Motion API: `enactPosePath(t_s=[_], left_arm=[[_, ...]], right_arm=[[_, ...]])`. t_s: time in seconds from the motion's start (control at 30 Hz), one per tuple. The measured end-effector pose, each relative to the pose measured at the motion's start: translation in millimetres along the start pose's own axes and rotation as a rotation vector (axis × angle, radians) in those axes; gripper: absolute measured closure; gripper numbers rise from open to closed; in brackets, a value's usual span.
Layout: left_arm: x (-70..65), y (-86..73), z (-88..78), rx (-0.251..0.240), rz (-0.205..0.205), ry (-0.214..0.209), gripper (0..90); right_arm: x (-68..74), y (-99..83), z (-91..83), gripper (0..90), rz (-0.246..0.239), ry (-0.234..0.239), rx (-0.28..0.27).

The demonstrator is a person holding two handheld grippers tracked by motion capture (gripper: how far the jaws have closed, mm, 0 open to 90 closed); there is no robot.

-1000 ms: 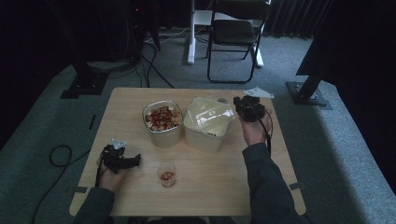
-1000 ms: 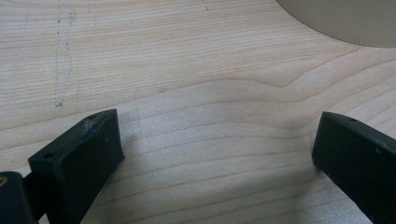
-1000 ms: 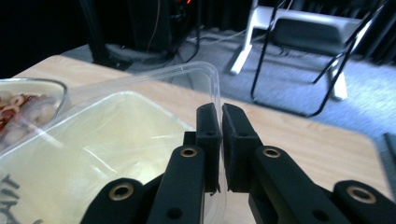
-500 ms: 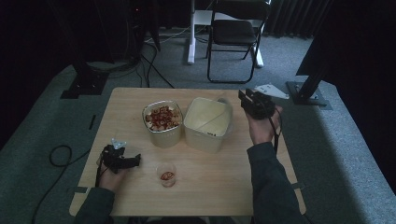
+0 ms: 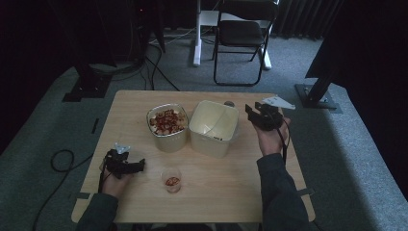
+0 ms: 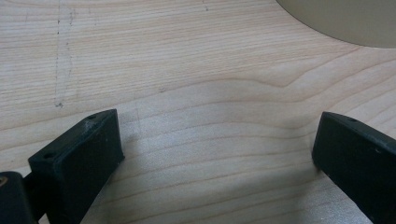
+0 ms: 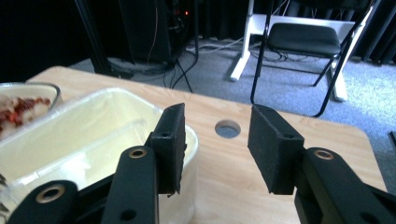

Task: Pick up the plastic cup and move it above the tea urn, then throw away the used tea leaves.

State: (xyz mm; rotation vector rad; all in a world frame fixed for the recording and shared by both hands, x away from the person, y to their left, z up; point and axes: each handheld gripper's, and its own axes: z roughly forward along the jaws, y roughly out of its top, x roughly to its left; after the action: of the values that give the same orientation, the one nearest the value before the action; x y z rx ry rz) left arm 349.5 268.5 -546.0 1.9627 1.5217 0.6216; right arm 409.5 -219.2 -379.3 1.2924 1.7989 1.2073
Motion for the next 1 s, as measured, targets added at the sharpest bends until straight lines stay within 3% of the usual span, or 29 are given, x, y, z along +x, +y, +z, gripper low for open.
enactPosePath(t_s=[0.2, 0.37, 0.4, 0.5, 0.53, 0.57, 0.6, 0.63, 0.67, 0.7, 0.77, 0.83, 1.0], left_arm=[[-0.1, -0.4, -0.6, 0.001, 0.004, 0.000, 2.3], [-5.3, -1.7, -6.4, 0.032, 0.030, -0.027, 4.7], [-9.8, -2.3, -10.3, 0.031, 0.062, -0.059, 4.9], [-17.4, -2.5, -16.9, 0.009, 0.093, -0.084, 4.9], [-24.7, -2.4, -24.2, -0.019, 0.114, -0.127, 4.9], [-24.7, -2.4, -24.2, -0.019, 0.114, -0.127, 4.9], [-30.7, -2.0, -29.8, -0.026, 0.129, -0.168, 5.0], [-30.7, -2.0, -29.8, -0.026, 0.129, -0.168, 5.0], [-34.4, -2.8, -34.3, -0.034, 0.135, -0.216, 5.7], [-34.4, -2.8, -34.3, -0.034, 0.135, -0.216, 6.1], [-38.9, -7.2, -40.9, -0.046, 0.147, -0.271, 8.5], [-40.5, -11.3, -46.3, -0.056, 0.165, -0.286, 15.4], [-38.8, -18.7, -58.0, -0.081, 0.168, -0.329, 15.8]], right_arm=[[-5.8, -16.1, 2.5, 52.3, 0.014, -0.002, 0.026], [-15.8, -44.8, 5.1, 50.5, 0.037, 0.008, 0.070], [-16.9, -48.4, 5.4, 50.4, 0.044, 0.009, 0.078], [-21.2, -63.1, 5.7, 49.9, 0.054, 0.009, 0.102], [-22.7, -67.9, 5.6, 49.7, 0.056, 0.009, 0.110], [-22.7, -67.9, 5.6, 49.7, 0.056, 0.009, 0.110], [-26.0, -76.6, 4.8, 49.7, 0.068, 0.004, 0.123], [-26.0, -76.6, 4.8, 49.7, 0.068, 0.004, 0.123], [-30.0, -82.8, 3.2, 49.7, 0.080, -0.002, 0.128], [-30.0, -82.8, 3.2, 49.7, 0.080, -0.002, 0.128], [-34.6, -88.2, 0.0, 49.8, 0.090, -0.008, 0.132], [-37.0, -90.6, -2.2, 49.8, 0.094, -0.012, 0.132], [-40.1, -94.7, -4.3, 49.5, 0.100, -0.015, 0.136]])
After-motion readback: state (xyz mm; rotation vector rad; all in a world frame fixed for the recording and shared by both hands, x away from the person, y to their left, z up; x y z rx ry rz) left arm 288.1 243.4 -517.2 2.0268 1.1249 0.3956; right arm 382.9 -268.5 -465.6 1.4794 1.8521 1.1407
